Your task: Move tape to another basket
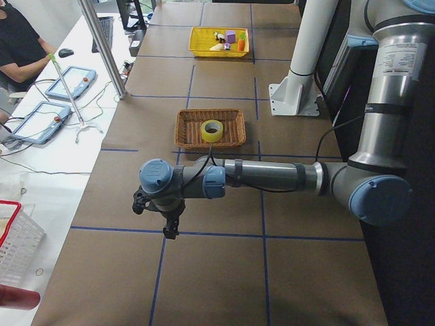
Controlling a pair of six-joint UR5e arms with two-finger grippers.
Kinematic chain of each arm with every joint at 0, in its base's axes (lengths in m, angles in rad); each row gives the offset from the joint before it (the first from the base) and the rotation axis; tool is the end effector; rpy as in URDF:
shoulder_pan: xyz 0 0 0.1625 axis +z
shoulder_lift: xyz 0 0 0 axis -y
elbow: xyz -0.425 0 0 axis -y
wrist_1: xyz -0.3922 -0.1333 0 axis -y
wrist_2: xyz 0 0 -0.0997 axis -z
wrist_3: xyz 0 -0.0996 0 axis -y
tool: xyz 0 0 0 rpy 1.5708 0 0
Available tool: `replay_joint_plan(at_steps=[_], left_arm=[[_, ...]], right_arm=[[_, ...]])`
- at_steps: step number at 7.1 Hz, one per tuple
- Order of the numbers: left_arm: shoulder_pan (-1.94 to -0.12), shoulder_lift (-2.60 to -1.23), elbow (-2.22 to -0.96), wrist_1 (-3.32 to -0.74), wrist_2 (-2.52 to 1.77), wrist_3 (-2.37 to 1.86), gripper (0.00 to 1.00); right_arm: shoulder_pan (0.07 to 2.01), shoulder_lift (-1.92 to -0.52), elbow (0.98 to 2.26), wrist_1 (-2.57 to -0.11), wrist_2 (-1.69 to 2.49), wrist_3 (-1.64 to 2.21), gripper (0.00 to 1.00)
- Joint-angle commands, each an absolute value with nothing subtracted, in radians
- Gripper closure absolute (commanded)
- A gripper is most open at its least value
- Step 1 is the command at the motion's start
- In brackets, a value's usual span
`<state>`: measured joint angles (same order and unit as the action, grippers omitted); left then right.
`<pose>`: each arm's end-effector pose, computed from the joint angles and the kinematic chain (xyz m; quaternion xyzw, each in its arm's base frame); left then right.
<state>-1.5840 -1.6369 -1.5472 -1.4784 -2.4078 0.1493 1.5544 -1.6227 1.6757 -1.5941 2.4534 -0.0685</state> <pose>-0.0661 -0.5153 0.6415 0.0103 0.4068 0.0520 0.9120 0.0486 -0.4720 0.6264 0.0245 -0.4266 -0.0447 0.9030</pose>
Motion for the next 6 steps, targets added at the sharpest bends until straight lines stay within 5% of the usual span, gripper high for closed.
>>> replay_joint_plan(at_steps=[1,6], left_arm=[[-1.585,-1.629,-1.551,-1.474,-2.401,0.149,0.0],[-1.585,-1.585,-1.546,-1.486,-2.398,0.152,0.0]], right_arm=[[1.558,-1.624,1.667,-1.595,2.45,-0.069,0.0],[1.58,-1.65,1.663,-1.595,2.424,-0.08,0.0]])
